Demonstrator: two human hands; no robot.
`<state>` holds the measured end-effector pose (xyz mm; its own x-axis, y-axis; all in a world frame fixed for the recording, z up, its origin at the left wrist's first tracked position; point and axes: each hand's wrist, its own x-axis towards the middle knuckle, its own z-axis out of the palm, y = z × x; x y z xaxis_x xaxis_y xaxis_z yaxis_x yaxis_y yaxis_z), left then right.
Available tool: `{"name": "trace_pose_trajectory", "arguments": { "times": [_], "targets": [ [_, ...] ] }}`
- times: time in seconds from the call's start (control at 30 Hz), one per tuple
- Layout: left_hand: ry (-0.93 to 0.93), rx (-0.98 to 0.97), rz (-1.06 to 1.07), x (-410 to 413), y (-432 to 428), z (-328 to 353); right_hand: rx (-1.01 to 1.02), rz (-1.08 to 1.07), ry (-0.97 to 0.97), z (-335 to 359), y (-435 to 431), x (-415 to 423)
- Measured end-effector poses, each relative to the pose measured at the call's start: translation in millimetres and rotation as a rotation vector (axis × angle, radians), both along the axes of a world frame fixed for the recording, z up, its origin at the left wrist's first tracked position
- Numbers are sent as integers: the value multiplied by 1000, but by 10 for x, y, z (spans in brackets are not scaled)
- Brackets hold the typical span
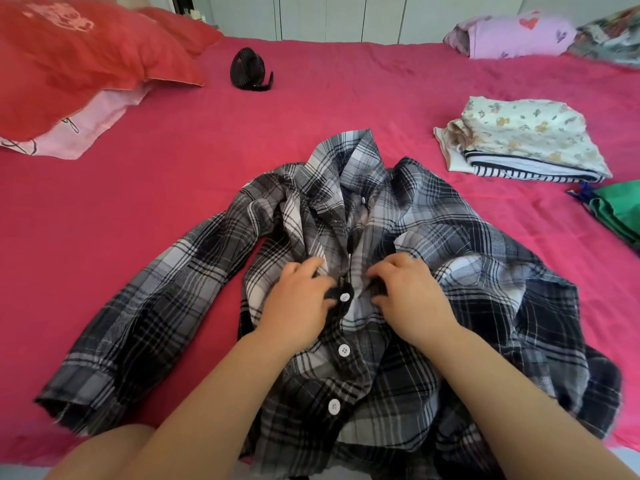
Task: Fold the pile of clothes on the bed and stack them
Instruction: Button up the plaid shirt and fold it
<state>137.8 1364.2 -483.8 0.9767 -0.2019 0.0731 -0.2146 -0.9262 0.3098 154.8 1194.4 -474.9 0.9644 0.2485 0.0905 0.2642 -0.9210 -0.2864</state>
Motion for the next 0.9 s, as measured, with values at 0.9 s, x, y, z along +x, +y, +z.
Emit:
{"name": "trace_pose_trajectory", "arguments": {
  "times": [0.9],
  "targets": [
    [138, -34, 126, -184, -84, 193, -6, 97, 93, 214, 65, -236]
  ]
}}
